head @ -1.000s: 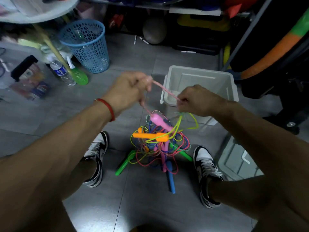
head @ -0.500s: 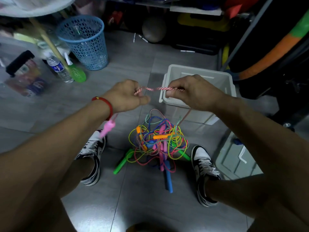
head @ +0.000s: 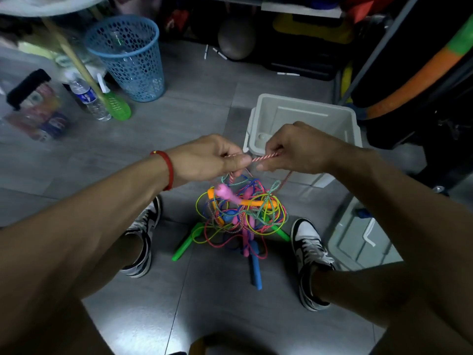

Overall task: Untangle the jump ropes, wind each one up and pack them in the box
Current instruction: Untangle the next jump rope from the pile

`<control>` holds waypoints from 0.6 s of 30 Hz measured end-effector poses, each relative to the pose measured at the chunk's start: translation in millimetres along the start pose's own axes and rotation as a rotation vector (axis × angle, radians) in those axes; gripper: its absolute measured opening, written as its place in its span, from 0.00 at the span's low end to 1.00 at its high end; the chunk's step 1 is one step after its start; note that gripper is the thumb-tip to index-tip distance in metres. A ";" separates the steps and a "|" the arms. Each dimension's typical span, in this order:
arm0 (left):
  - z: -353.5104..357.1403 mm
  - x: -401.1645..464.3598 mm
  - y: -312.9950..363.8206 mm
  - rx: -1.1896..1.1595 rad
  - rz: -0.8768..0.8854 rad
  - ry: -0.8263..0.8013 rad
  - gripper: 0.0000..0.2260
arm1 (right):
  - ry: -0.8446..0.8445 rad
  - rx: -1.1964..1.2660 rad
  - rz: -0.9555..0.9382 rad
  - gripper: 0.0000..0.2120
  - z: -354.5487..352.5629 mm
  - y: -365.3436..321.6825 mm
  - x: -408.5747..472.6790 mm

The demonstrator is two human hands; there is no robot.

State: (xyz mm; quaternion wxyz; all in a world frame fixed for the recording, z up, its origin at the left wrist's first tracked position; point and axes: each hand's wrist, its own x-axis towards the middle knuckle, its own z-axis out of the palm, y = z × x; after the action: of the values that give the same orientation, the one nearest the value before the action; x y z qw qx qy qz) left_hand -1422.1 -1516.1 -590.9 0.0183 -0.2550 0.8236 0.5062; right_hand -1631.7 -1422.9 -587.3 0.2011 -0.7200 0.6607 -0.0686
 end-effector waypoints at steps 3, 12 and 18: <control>11.4 -24.9 -8.8 -0.297 -0.025 0.022 0.16 | -0.222 -0.108 0.148 0.14 7.3 38.4 -9.2; 103.5 -95.2 -70.1 -0.305 -0.328 -0.135 0.15 | -0.075 0.242 0.038 0.05 -2.2 4.2 -25.1; 101.4 -112.1 -105.8 0.314 -0.612 -0.522 0.24 | -0.348 0.134 -0.109 0.05 33.9 -60.8 -28.7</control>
State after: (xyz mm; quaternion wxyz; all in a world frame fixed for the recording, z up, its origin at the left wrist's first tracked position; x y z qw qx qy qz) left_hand -1301.4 -1423.4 -695.2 0.4139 -0.3448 0.7448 0.3937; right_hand -1566.5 -1385.3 -590.2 0.3556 -0.7407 0.5700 0.0022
